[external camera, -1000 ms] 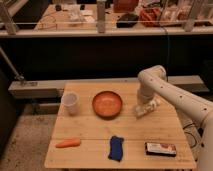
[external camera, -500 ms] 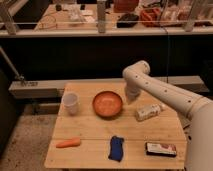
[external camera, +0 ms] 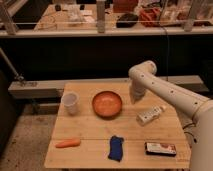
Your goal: Place the bottle in the ceramic bowl
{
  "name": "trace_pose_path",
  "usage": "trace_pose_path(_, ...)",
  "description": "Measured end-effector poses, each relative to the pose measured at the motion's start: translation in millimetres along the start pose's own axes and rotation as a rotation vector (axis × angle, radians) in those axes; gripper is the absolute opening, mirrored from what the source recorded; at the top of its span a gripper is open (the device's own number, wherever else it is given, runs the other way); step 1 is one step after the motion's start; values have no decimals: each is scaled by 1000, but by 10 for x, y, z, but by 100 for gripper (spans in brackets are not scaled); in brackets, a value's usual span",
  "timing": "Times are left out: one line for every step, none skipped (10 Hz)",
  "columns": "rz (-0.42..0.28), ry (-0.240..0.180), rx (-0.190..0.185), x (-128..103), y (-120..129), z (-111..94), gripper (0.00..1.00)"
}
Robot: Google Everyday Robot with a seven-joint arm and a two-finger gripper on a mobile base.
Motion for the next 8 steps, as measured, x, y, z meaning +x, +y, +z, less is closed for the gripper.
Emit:
trace_pose_path(8, -9, 1, -24, -7, -8, 32)
trace_pose_path(9, -11, 1, 12, 19, -6, 37)
trace_pose_path(9, -14, 3, 71, 54, 5, 36)
trace_pose_path(14, -17, 5, 121, 80, 11, 29)
trace_pose_path(21, -24, 7, 106, 74, -4, 24)
trace_pose_path(20, -26, 8, 75, 56, -13, 28)
trace_pose_path(23, -29, 8, 70, 60, -12, 28)
trace_pose_path(27, -31, 7, 88, 72, -2, 22)
